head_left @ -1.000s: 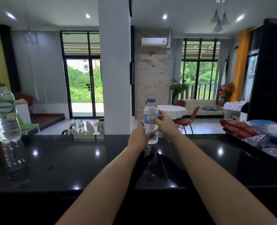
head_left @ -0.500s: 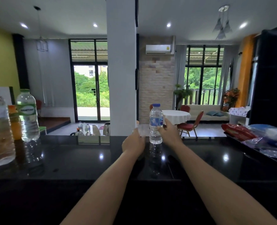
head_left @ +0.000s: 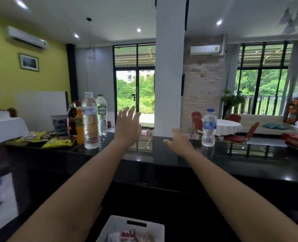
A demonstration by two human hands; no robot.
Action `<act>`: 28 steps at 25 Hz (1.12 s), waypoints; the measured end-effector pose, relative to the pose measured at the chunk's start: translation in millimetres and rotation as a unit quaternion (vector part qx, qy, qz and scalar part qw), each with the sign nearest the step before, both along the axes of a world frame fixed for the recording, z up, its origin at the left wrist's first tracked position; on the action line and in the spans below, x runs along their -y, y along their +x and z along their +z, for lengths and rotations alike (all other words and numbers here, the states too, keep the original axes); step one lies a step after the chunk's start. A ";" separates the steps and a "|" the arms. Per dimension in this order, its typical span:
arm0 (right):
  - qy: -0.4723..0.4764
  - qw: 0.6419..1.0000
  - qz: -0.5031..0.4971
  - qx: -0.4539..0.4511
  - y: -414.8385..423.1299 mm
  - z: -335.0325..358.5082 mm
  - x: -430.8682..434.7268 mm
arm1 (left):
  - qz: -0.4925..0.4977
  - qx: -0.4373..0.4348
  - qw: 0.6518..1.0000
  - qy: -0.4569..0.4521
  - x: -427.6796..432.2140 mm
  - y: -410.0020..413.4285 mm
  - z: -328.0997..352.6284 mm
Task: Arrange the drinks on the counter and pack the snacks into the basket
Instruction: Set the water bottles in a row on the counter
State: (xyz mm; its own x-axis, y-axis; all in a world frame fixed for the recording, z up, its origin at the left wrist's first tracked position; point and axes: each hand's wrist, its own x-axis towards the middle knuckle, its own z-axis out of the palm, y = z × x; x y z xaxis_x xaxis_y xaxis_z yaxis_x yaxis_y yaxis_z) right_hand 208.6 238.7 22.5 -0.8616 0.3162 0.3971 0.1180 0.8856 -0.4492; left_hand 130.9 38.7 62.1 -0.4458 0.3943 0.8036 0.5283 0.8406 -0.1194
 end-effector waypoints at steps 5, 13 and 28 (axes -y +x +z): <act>-0.040 0.996 0.082 -0.003 -32.1 -8.1 90.5 | 0.070 0.007 0.997 0.033 99.4 -19.9 18.4; -0.080 0.986 0.144 0.022 -106.4 -21.1 200.7 | 0.036 0.101 0.990 0.092 179.5 -70.5 29.1; -0.310 0.927 0.196 -0.075 -193.8 -31.0 252.4 | -0.034 0.168 0.978 0.123 185.5 -151.0 31.9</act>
